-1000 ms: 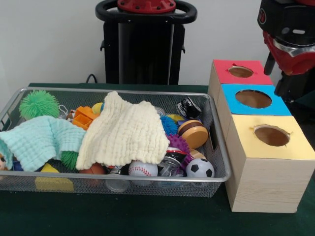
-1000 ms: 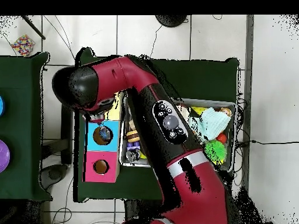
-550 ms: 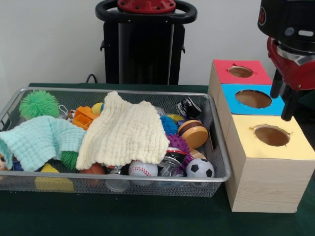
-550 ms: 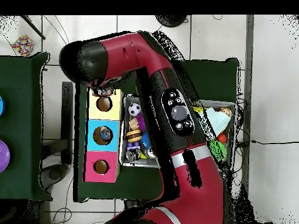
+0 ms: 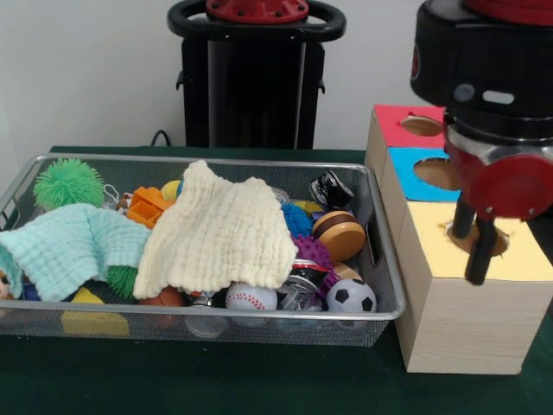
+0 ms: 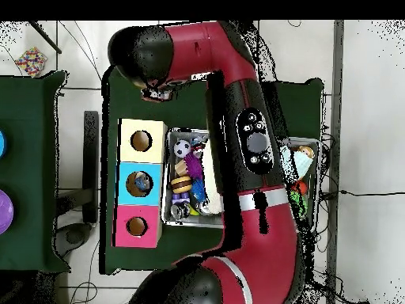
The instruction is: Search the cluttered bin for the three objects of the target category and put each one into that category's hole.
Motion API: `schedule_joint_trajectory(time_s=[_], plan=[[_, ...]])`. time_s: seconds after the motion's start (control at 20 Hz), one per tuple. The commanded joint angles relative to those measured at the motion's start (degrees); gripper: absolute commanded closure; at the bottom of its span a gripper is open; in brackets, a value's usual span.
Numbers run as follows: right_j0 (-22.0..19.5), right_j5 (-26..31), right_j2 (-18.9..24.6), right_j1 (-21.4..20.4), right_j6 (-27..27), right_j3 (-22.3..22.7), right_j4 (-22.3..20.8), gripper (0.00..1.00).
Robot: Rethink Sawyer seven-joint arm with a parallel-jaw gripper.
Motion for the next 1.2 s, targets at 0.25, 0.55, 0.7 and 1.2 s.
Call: schedule_joint_trajectory(time_s=[0.25,0.55,0.7,1.2], plan=[[0.33,9.62,2.58,8.73,-18.98,-15.93,-8.57,0.0],[2.1,18.55,7.05,11.31,-22.38,-24.22,-15.86,0.0],[3.01,21.28,10.82,12.16,-23.21,-27.53,-21.88,0.0],[0.93,26.64,20.14,11.63,-28.36,-28.78,-32.99,0.0]])
